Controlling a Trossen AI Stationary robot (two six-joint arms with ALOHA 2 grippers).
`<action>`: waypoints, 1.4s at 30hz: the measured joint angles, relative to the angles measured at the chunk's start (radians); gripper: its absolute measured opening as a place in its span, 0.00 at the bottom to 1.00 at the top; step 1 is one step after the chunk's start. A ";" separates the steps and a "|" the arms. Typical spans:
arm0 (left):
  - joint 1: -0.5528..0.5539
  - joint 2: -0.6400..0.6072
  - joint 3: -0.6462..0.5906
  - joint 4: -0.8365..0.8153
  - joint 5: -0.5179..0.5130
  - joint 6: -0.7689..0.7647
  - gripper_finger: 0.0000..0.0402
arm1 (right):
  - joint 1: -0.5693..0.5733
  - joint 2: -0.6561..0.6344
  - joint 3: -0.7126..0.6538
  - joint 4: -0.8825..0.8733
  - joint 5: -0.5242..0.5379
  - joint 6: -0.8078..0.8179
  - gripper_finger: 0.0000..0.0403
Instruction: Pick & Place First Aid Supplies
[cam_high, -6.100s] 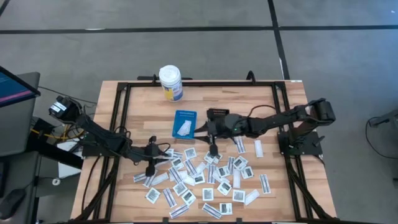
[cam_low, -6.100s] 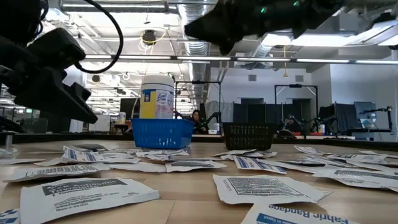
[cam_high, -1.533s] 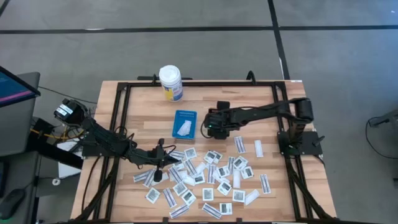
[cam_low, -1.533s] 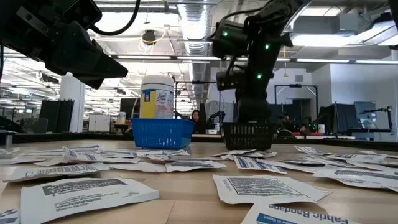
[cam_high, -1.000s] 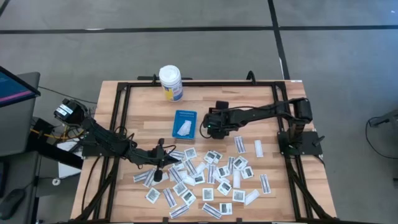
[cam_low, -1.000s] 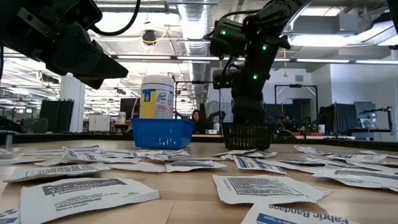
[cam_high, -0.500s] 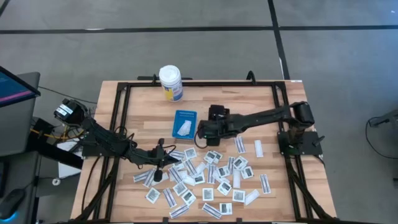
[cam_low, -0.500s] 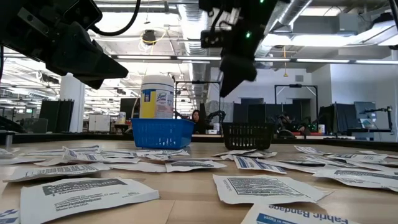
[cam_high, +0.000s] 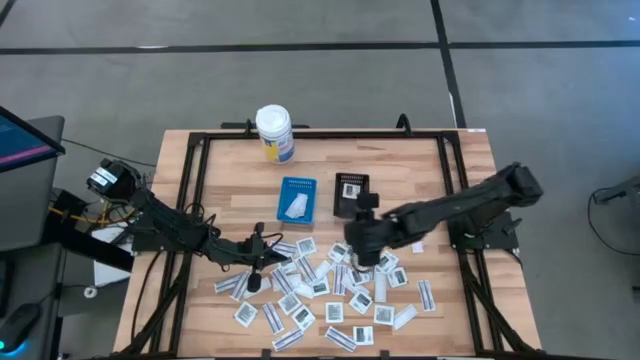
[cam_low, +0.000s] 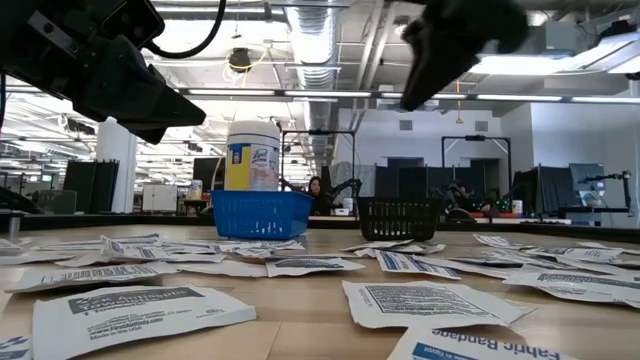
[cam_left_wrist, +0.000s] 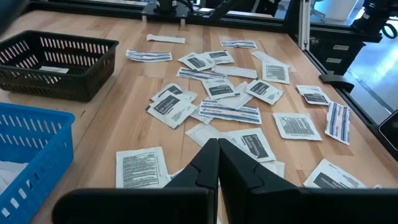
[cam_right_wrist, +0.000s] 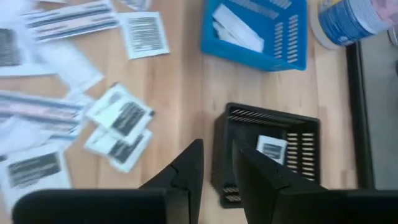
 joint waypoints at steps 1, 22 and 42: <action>0.000 0.000 0.000 0.000 0.000 0.000 0.02 | 0.005 -0.032 -0.038 0.031 -0.001 0.001 0.20; 0.274 0.000 0.000 0.031 0.233 0.125 0.02 | 0.058 -0.105 -0.278 0.377 -0.127 0.195 0.20; 0.385 0.000 0.064 0.106 0.520 0.234 0.02 | 0.098 0.162 -0.203 0.570 -0.218 0.244 0.34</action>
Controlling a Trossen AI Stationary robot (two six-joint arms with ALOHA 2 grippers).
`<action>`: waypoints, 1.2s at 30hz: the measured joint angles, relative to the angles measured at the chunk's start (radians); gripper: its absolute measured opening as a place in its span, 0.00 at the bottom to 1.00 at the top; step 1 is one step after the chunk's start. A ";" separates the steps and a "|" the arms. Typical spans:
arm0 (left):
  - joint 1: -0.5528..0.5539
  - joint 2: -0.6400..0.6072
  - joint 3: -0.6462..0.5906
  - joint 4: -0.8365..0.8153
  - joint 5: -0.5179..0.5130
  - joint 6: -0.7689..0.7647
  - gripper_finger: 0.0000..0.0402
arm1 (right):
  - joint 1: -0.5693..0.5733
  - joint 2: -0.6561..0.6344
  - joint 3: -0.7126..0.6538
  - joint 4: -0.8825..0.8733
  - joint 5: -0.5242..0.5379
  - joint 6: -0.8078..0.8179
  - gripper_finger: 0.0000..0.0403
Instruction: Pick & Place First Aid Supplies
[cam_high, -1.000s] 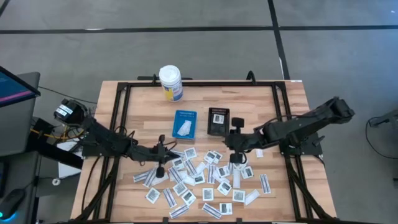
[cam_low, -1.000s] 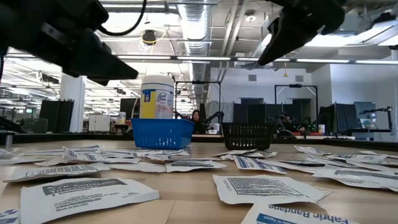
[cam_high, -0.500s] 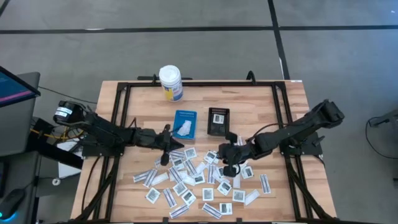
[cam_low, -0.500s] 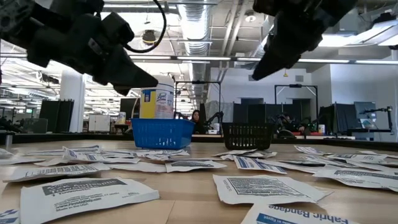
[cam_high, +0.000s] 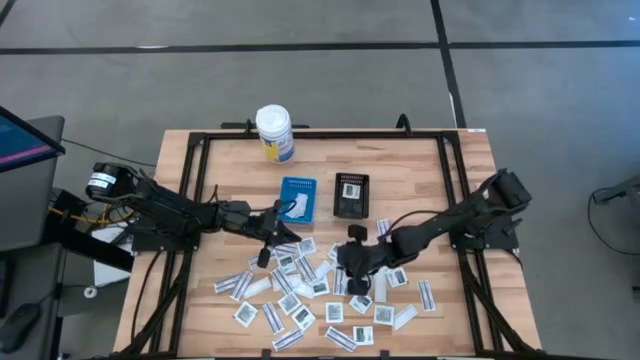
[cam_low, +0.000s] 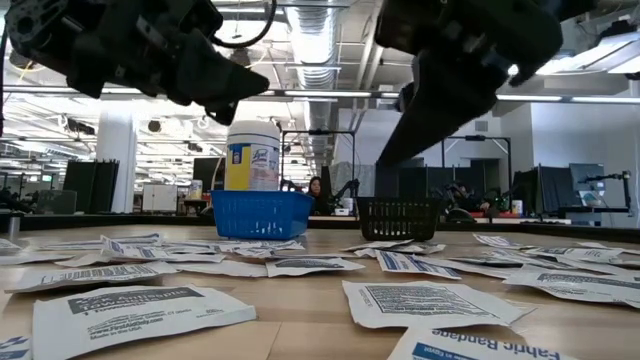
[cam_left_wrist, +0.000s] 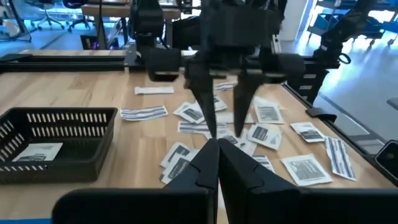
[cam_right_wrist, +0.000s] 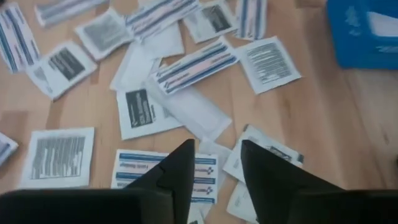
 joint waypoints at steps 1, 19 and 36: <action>0.000 0.000 0.000 -0.002 0.000 0.001 0.02 | 0.008 0.017 0.006 0.000 0.000 -0.016 0.36; -0.001 0.000 -0.001 -0.001 0.000 -0.062 0.02 | 0.046 0.197 0.027 -0.037 0.257 -0.196 0.44; -0.014 0.000 -0.001 -0.005 0.000 -0.070 0.02 | 0.015 0.200 0.069 -0.029 0.244 -0.236 0.39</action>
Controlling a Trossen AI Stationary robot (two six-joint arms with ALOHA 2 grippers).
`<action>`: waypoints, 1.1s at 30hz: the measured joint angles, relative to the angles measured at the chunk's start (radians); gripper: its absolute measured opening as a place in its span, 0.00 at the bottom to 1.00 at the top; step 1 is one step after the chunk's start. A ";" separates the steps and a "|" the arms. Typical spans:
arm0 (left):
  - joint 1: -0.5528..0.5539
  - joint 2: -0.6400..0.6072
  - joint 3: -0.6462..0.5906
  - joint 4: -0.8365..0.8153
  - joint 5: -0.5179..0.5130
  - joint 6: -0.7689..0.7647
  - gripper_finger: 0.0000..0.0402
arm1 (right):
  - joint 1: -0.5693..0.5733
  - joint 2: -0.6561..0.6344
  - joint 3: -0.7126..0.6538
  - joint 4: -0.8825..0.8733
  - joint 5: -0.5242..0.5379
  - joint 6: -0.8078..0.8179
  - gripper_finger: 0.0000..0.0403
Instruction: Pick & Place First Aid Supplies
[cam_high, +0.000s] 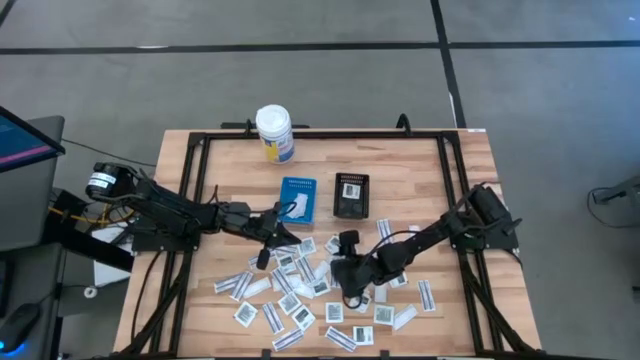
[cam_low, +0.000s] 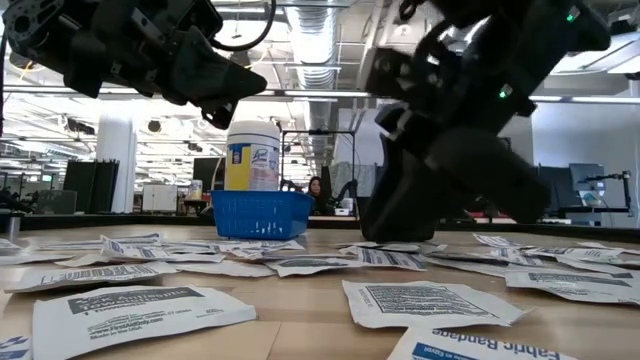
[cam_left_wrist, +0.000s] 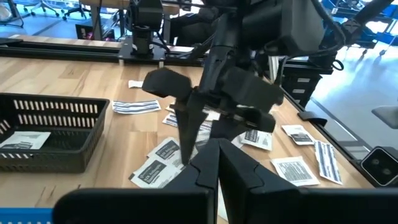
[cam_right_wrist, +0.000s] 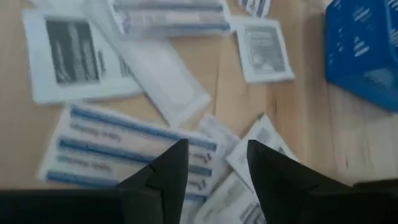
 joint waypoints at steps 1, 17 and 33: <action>0.000 0.000 0.000 0.000 0.000 0.000 0.02 | -0.009 0.000 0.000 -0.005 0.000 0.012 0.40; 0.000 0.000 0.000 -0.001 0.000 0.000 0.02 | -0.085 -0.003 -0.025 0.001 -0.154 0.151 0.39; 0.000 0.000 0.000 -0.001 0.000 0.000 0.02 | -0.124 -0.006 -0.024 -0.064 -0.264 0.216 0.10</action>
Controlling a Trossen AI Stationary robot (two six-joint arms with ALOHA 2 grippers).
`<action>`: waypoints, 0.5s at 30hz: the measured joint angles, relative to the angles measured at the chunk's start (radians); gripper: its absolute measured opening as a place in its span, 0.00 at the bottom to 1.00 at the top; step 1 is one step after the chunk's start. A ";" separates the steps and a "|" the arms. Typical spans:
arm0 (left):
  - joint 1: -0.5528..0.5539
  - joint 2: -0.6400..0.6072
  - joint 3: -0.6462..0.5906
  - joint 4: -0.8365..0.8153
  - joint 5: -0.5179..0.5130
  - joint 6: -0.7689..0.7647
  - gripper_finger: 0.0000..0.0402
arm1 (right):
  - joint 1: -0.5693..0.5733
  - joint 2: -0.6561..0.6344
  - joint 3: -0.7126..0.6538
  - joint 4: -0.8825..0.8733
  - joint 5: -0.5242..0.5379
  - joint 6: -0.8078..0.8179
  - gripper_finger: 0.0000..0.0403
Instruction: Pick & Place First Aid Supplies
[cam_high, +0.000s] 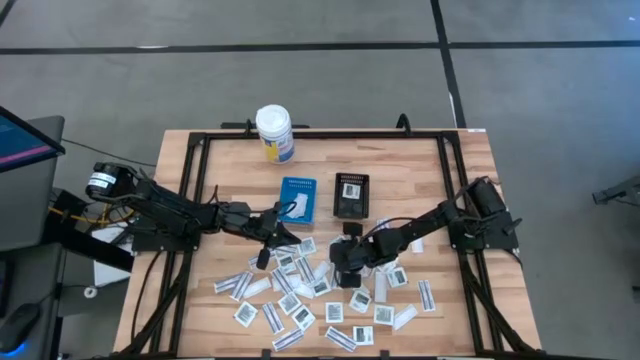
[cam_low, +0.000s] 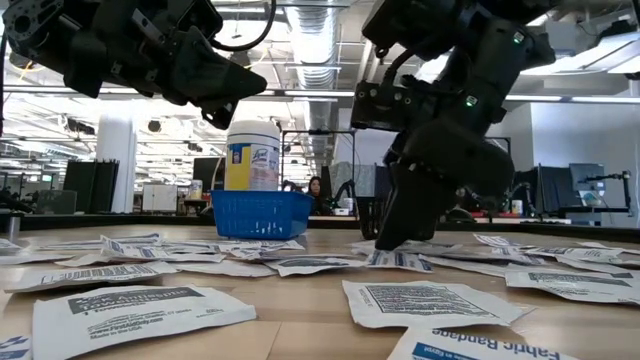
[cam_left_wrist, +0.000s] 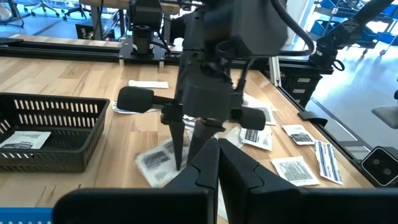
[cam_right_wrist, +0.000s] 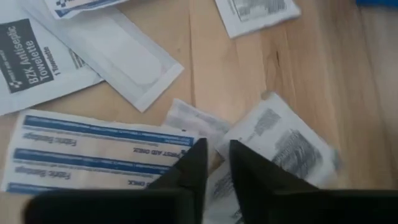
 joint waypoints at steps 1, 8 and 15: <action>0.000 0.000 0.000 0.000 0.000 0.000 0.02 | -0.002 0.000 -0.001 -0.002 -0.009 0.000 0.06; 0.000 0.000 0.000 0.000 0.000 0.000 0.02 | 0.029 0.002 0.012 -0.012 -0.019 -0.026 0.01; 0.000 0.000 0.000 0.000 0.000 0.000 0.02 | 0.083 0.011 0.095 -0.036 -0.043 -0.112 0.00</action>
